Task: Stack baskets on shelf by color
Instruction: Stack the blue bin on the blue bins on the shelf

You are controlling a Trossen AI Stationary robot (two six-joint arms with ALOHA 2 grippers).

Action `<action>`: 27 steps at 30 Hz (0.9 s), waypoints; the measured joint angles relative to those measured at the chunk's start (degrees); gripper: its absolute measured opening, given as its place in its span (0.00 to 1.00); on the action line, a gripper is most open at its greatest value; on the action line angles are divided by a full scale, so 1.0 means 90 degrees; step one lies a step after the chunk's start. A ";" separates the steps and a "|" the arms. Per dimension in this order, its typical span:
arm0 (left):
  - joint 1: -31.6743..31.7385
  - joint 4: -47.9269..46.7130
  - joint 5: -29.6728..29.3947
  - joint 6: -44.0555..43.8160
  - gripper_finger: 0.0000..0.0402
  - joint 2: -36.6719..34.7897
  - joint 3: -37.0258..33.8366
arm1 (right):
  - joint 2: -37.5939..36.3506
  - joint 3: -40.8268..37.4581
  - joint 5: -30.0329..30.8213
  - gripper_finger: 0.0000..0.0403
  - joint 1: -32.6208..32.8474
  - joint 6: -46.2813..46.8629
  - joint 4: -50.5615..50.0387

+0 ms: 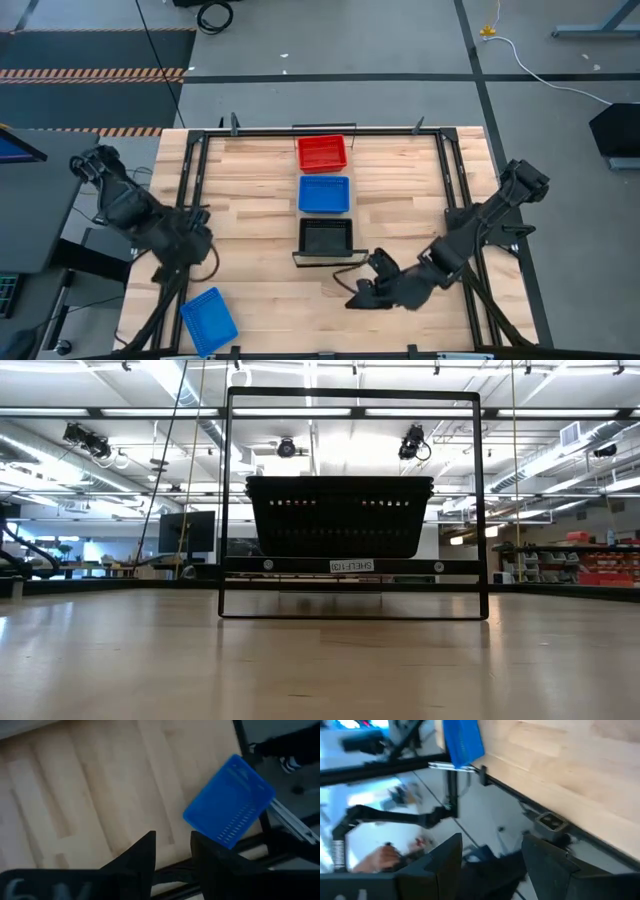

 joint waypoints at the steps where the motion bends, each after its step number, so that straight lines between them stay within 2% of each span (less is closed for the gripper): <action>1: -0.0128 0.0055 -0.0002 -0.0041 0.32 -0.0002 -0.0047 | 0.0085 0.0000 0.0190 0.52 0.0075 0.0065 0.0127; 7: -0.0810 0.0157 -0.0151 -0.0379 0.32 0.0000 -0.0154 | 0.0722 0.0000 0.0679 0.52 0.0305 0.0587 0.1238; 15: -0.1374 0.0181 -0.0486 0.0010 0.32 -0.0002 -0.0154 | 0.1388 -0.0002 0.0910 0.52 0.0254 0.1124 0.2743; 18: -0.1543 0.0183 -0.0543 0.0198 0.32 -0.0014 -0.0154 | 0.1411 -0.0002 0.0921 0.52 0.0222 0.1352 0.2660; 21: -0.1739 0.0244 -0.0877 0.0534 0.32 -0.0048 -0.0154 | 0.1391 -0.0002 0.0834 0.52 0.0153 0.1531 0.2504; 27: -0.1841 0.0882 -0.1100 0.1328 0.32 -0.0211 -0.0154 | 0.1384 0.0029 0.0979 0.52 -0.0039 0.1711 0.2510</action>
